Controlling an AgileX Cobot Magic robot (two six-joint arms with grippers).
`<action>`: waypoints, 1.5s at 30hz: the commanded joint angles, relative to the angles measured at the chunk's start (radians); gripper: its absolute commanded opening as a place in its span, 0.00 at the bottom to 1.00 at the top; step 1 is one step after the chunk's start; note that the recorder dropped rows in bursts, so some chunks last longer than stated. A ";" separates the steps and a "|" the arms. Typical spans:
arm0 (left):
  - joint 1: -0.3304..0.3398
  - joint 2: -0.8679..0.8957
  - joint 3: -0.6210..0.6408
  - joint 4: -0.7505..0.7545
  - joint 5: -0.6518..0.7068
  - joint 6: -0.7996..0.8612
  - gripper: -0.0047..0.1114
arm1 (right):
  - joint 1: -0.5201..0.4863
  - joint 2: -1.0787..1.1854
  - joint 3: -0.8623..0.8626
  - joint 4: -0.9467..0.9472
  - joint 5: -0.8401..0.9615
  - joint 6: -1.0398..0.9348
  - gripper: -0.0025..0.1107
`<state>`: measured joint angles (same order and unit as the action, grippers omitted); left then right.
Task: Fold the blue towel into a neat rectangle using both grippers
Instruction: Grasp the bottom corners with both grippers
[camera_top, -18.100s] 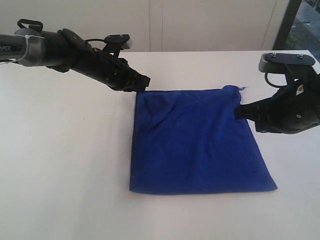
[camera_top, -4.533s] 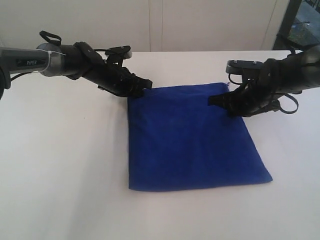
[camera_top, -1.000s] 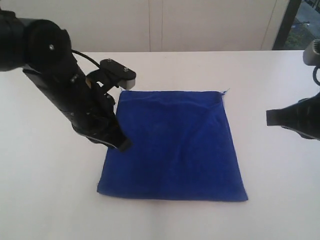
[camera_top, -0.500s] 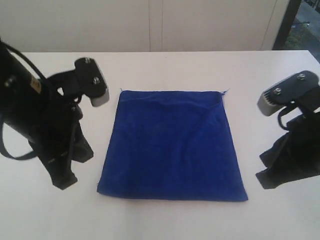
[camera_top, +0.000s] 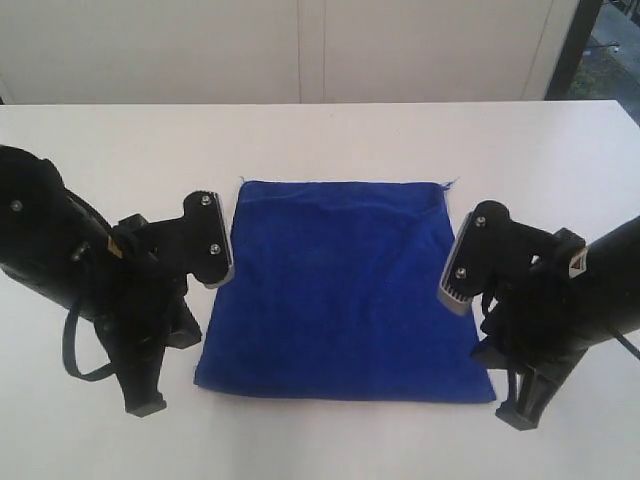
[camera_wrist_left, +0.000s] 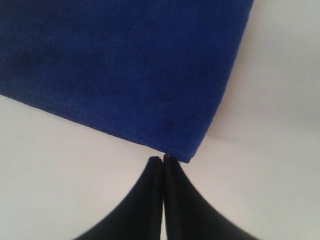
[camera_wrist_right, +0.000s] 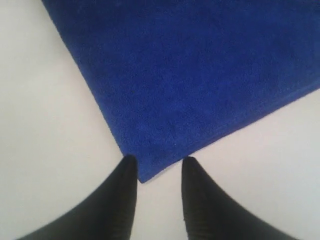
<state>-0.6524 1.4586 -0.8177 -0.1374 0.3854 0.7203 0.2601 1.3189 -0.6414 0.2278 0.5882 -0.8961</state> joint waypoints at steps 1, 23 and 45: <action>0.001 0.036 0.006 -0.015 -0.021 0.047 0.23 | 0.000 0.018 0.003 -0.003 -0.008 -0.141 0.32; -0.002 0.134 0.006 -0.015 -0.090 0.244 0.43 | 0.000 0.070 0.129 -0.003 -0.187 -0.421 0.41; -0.049 0.169 0.006 -0.017 -0.057 0.274 0.50 | 0.000 0.070 0.133 0.147 -0.175 -0.551 0.41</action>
<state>-0.6969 1.6133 -0.8177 -0.1412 0.3226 0.9884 0.2601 1.3858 -0.5154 0.3638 0.4173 -1.4329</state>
